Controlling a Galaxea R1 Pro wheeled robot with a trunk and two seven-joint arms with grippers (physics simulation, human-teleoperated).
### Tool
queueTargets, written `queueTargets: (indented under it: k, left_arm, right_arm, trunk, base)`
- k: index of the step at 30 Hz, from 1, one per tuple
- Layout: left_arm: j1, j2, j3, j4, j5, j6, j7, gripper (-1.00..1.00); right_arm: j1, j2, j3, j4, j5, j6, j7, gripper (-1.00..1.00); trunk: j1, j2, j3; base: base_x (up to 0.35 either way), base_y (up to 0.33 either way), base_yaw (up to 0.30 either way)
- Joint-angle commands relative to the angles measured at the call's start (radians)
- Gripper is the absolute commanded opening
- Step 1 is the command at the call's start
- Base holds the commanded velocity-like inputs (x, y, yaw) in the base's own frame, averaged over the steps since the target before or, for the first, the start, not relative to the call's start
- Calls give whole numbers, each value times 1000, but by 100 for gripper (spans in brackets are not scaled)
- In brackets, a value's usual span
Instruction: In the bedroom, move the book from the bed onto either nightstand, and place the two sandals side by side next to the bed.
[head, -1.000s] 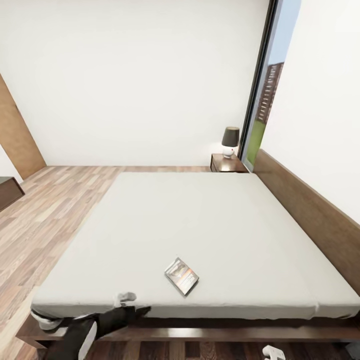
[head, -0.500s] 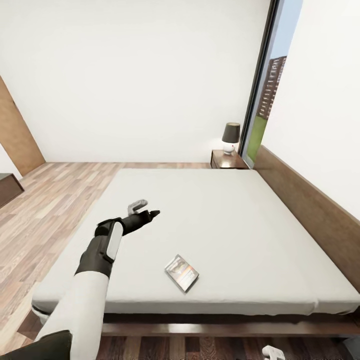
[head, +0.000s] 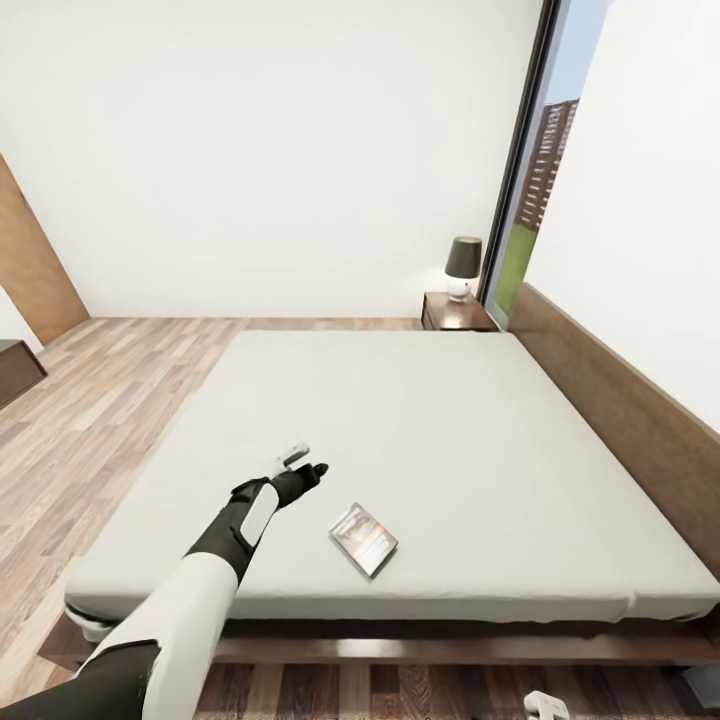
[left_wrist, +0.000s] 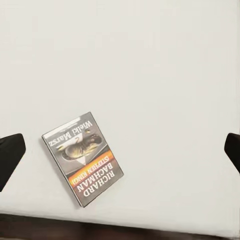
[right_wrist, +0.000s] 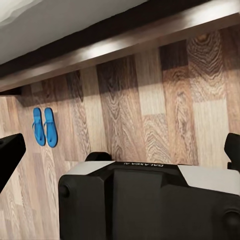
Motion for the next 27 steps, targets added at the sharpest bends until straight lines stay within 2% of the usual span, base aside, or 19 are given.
queueTargets:
  k: [1, 2, 5, 7, 10, 18, 27]
  left_arm:
    - [-1, -1, 3, -3, 8, 23, -23, 100]
    - [-1, -1, 3, -3, 8, 27, -37, 100]
    - [-1, 0, 1, -4, 9, 37, -159, 100]
    - [-1, 3, 0, -3, 7, 41, -264, 100]
    - [-1, 5, 2, -2, 6, 43, -321, 100]
    - [-1, 26, 9, -4, 7, 41, -347, 100]
    - [-1, 28, 11, -4, 6, 41, -348, 100]
  right_arm:
    - [-1, -1, -2, 1, -1, 0, 4, 100]
    - [-1, -1, -2, 1, -1, 0, 4, 100]
    - [-1, -1, -2, 1, -1, 0, 4, 100]
    - [-1, -1, -2, 1, -1, 0, 4, 100]
    - [-1, -2, -2, 1, -1, 0, 4, 100]
    - [-1, -2, -2, 1, -1, 0, 4, 100]
    - [-1, -2, -2, 1, -1, 0, 4, 100]
  trunk:
    - [1, -2, -4]
    - [1, -2, -5]
    - [1, -2, -10]
    - [1, -2, -13]
    - [1, -2, -18]
    - [1, -2, -30]
    - [1, -2, -44]
  base:
    - [0, 0, 0]
    - [0, 0, 0]
    - [0, 0, 0]
    - [0, 0, 0]
    - [0, 0, 0]
    - [0, 0, 0]
    - [0, 0, 0]
